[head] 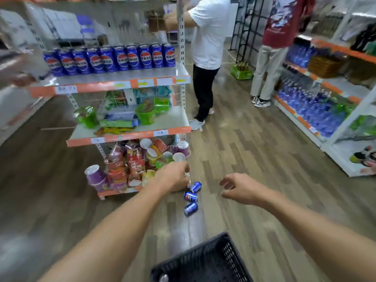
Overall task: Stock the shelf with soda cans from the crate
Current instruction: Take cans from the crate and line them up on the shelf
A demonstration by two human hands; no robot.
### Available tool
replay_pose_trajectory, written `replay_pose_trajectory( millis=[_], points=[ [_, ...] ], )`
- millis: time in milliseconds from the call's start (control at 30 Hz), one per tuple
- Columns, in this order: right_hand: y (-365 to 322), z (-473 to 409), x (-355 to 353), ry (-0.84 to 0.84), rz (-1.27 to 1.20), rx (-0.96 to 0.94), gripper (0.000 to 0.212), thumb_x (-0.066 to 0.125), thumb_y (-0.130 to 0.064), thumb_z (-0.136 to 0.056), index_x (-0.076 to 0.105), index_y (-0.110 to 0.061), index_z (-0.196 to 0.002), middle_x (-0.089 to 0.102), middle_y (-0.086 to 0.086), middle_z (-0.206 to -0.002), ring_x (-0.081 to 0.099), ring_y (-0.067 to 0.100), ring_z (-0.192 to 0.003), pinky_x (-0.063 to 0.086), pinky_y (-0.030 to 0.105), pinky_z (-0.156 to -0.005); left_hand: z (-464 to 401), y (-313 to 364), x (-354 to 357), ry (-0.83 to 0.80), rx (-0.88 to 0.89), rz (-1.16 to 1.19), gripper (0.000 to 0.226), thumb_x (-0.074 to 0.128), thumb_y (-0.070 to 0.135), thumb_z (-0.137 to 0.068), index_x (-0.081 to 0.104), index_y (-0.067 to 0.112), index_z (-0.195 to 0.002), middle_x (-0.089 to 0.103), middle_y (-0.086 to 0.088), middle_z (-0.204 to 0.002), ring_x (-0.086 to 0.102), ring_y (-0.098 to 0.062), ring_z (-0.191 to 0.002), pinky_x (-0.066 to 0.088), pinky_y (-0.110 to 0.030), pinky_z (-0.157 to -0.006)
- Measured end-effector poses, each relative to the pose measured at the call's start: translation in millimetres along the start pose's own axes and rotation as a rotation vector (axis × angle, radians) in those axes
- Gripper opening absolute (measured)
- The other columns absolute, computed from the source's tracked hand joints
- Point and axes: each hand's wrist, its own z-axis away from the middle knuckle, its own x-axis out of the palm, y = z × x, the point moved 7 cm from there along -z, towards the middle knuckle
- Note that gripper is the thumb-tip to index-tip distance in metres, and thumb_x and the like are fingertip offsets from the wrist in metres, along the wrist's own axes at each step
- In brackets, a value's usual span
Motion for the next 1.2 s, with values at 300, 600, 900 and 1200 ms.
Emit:
replay_pose_trajectory(
  millis=[300, 600, 900, 1200],
  points=[
    [40.1, 45.0, 78.1, -0.259, 0.034, -0.163, 0.04, 0.066, -0.032, -0.085, 0.063, -0.024, -0.124, 0.066, -0.003, -0.118, 0.064, 0.013, -0.102, 0.051, 0.026, -0.091, 122.8, 18.6, 110.6, -0.053, -0.343, 0.223, 0.028, 0.051, 0.031, -0.088, 0.062, 0.027, -0.114, 0.069, 0.0, -0.122, 0.064, -0.023, -0.112, 0.052, -0.037, -0.094],
    [16.7, 56.8, 198.5, -0.4, 0.14, -0.295, 0.041, 0.063, -0.029, -0.086, 0.057, -0.022, -0.127, 0.064, 0.001, -0.123, 0.061, 0.017, -0.107, 0.052, 0.032, -0.092, 211.2, -42.6, 208.0, -0.019, -0.592, 0.351, 0.029, 0.053, 0.02, -0.091, 0.065, 0.016, -0.116, 0.069, -0.006, -0.119, 0.063, -0.025, -0.11, 0.051, -0.032, -0.088],
    [28.9, 27.5, 346.0, -0.418, 0.178, -0.419, 0.069, 0.067, -0.027, -0.086, 0.041, -0.018, -0.149, 0.046, 0.002, -0.15, 0.044, 0.017, -0.137, 0.036, 0.025, -0.109, 233.6, -87.3, 370.7, -0.038, -0.65, 0.336, 0.028, 0.051, 0.025, -0.086, 0.055, 0.015, -0.112, 0.061, -0.011, -0.115, 0.06, -0.033, -0.109, 0.05, -0.044, -0.09],
    [82.0, -55.0, 492.0, -0.406, 0.229, -0.451, 0.073, 0.063, -0.025, -0.089, 0.031, -0.021, -0.154, 0.04, 0.003, -0.152, 0.038, 0.018, -0.14, 0.034, 0.025, -0.112, 191.9, -117.2, 556.9, -0.17, -0.678, 0.306, 0.041, 0.052, 0.026, -0.097, 0.046, 0.008, -0.133, 0.041, -0.013, -0.141, 0.046, -0.031, -0.127, 0.042, -0.042, -0.107]
  ],
)
